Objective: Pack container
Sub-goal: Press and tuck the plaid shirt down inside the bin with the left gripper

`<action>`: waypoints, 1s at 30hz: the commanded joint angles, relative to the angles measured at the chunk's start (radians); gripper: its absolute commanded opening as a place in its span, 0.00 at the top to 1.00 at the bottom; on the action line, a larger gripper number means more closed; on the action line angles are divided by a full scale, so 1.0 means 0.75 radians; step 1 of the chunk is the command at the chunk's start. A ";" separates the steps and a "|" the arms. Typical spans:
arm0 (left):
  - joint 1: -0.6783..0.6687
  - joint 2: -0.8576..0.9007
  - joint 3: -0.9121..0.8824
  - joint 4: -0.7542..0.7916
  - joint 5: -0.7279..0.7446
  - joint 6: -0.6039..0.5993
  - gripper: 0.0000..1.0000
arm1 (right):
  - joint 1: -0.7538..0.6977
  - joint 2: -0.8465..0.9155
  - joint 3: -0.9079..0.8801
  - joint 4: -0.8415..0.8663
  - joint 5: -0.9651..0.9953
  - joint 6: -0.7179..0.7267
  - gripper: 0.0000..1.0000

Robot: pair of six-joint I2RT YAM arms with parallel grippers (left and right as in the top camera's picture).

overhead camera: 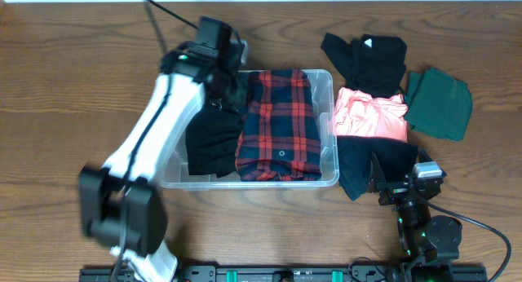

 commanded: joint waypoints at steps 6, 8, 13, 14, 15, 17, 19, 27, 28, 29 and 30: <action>0.002 0.247 -0.019 -0.017 -0.055 -0.003 0.60 | -0.008 -0.002 -0.002 -0.005 -0.002 0.016 0.01; 0.003 0.219 0.006 -0.042 -0.056 -0.003 0.60 | -0.008 -0.002 -0.002 -0.005 -0.002 0.016 0.01; 0.000 0.077 0.115 -0.134 -0.055 -0.052 0.60 | -0.008 -0.002 -0.002 -0.005 -0.002 0.016 0.01; -0.004 0.034 0.127 -0.138 -0.050 -0.069 0.60 | -0.008 -0.002 -0.002 -0.005 -0.002 0.016 0.01; -0.008 0.000 0.129 -0.137 -0.044 -0.073 0.60 | -0.008 -0.002 -0.002 -0.005 -0.002 0.016 0.01; -0.028 -0.078 0.129 -0.132 -0.036 -0.073 0.59 | -0.008 -0.002 -0.002 -0.005 -0.002 0.016 0.01; -0.063 -0.134 0.129 -0.136 -0.036 -0.073 0.59 | -0.008 -0.002 -0.002 -0.005 -0.002 0.016 0.01; -0.312 -0.142 0.064 -0.159 -0.077 -0.017 0.59 | -0.008 -0.002 -0.002 -0.005 -0.002 0.016 0.01; -0.344 -0.135 0.041 -0.158 -0.104 -0.017 0.59 | -0.008 -0.002 -0.002 -0.005 -0.002 0.016 0.01; -0.373 -0.123 0.017 -0.158 -0.132 -0.017 0.59 | -0.008 -0.002 -0.002 -0.005 -0.002 0.016 0.01; -0.397 -0.109 -0.008 -0.153 -0.154 -0.017 0.59 | -0.008 -0.002 -0.002 -0.005 -0.002 0.016 0.01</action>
